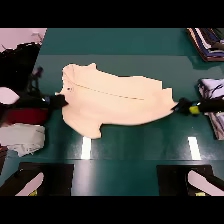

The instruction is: Fold the shirts.

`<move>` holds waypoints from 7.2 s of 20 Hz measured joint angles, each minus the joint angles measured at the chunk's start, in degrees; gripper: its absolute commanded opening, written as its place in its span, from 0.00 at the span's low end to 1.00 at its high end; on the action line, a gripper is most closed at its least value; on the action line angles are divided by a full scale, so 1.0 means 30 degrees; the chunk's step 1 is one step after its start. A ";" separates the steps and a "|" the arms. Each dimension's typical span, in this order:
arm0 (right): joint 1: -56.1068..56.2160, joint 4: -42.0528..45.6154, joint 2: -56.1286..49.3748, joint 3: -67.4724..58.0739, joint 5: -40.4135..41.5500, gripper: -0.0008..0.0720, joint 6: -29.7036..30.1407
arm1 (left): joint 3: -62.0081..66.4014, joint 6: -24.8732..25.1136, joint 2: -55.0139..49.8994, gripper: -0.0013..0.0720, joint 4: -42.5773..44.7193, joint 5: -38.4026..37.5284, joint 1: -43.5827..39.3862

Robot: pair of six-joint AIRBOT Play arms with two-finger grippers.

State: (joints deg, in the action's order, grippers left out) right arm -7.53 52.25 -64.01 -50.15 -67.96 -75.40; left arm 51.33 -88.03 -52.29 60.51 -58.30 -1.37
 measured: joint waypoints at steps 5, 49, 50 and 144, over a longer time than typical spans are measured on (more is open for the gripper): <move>0.0117 0.0372 0.3876 -0.6419 0.0080 0.04 0.0015 | 0.7978 0.0000 0.2149 0.05 0.0503 -0.1435 0.0007; 0.1690 0.6754 -0.9194 -1.2174 -0.2433 0.03 -0.2528 | 1.0775 0.1457 -1.3143 0.05 0.2973 -0.2871 0.0430; 0.1865 0.6761 -0.8896 -1.1249 -0.2251 0.04 -0.2521 | 1.0295 0.1464 -1.3165 0.05 0.3038 -0.2885 0.0444; -0.3759 0.8109 0.8036 0.4189 -0.6572 0.03 -0.1792 | -0.6025 -0.1938 0.6288 0.05 -0.0262 -0.6062 -0.2324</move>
State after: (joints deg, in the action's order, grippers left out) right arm -18.81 76.58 -39.90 -37.58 -87.68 -80.77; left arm 33.26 -93.84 -33.43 59.72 -76.49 -8.34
